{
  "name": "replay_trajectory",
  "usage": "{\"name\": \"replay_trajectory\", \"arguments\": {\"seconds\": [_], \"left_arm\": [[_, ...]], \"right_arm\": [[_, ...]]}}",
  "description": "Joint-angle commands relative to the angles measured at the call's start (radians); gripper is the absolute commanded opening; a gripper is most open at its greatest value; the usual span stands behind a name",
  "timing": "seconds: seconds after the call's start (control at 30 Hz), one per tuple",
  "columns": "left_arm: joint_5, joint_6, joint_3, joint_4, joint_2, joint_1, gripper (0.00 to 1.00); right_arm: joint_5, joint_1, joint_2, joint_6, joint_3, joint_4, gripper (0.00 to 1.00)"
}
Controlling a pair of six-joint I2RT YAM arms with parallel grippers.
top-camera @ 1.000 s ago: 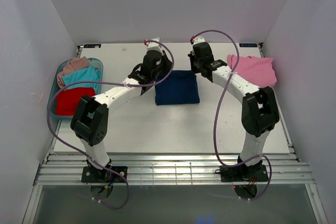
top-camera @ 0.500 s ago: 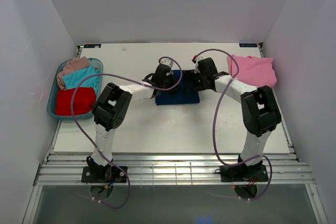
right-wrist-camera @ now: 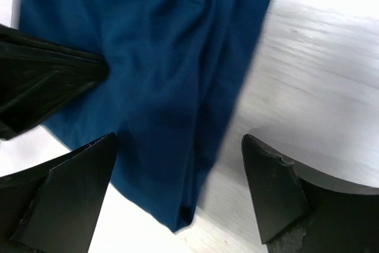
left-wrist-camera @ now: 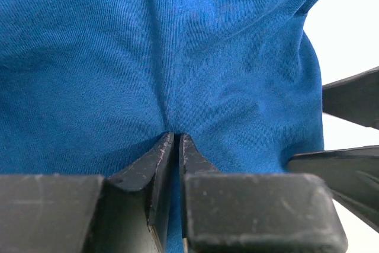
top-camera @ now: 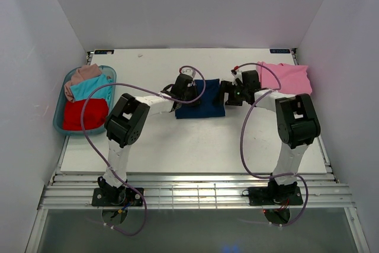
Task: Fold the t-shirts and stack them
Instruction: Fold the tshirt
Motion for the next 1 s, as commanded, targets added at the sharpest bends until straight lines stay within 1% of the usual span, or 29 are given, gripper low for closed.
{"name": "replay_trajectory", "arguments": {"seconds": [0.0, 0.03, 0.13, 0.23, 0.4, 0.6, 0.73, 0.8, 0.83, 0.87, 0.93, 0.97], "left_arm": [[-0.005, 0.024, -0.019, -0.011, -0.039, 0.002, 0.20], [-0.008, 0.026, -0.020, -0.011, -0.040, 0.002, 0.20], [-0.012, 0.030, -0.023, -0.011, -0.048, 0.002, 0.20], [-0.011, 0.030, -0.025, -0.010, -0.051, 0.002, 0.19], [-0.009, 0.023, -0.033, 0.000, -0.051, 0.002, 0.18], [-0.009, 0.010, -0.037, 0.004, -0.054, 0.002, 0.18], [-0.014, 0.012, -0.040, 0.004, -0.058, 0.002, 0.17], [-0.016, 0.013, -0.042, 0.004, -0.062, 0.002, 0.17], [-0.014, 0.013, -0.043, 0.004, -0.062, 0.002, 0.17], [-0.014, 0.013, -0.042, 0.004, -0.063, 0.002, 0.17], [-0.016, 0.013, -0.043, 0.004, -0.063, 0.002, 0.17], [-0.017, 0.015, -0.043, 0.006, -0.065, 0.002, 0.17]], "right_arm": [[-0.187, -0.030, 0.055, 0.110, -0.039, 0.169, 0.91], [-0.202, -0.030, 0.078, 0.114, -0.040, 0.175, 0.90], [-0.173, -0.029, 0.107, 0.110, -0.032, 0.152, 0.90], [-0.137, -0.024, 0.119, 0.076, -0.030, 0.119, 0.90], [-0.127, -0.018, 0.145, 0.055, -0.015, 0.091, 0.91], [-0.109, 0.030, 0.184, 0.059, 0.028, 0.080, 0.92], [-0.101, 0.063, 0.210, 0.070, 0.065, 0.071, 0.95], [-0.083, 0.071, 0.221, 0.067, 0.078, 0.062, 1.00], [-0.075, 0.076, 0.221, 0.065, 0.082, 0.056, 0.95], [-0.067, 0.077, 0.222, 0.064, 0.085, 0.051, 0.83], [-0.043, 0.076, 0.221, 0.055, 0.091, 0.030, 0.70], [-0.034, 0.077, 0.222, 0.048, 0.095, 0.014, 0.60]]}}
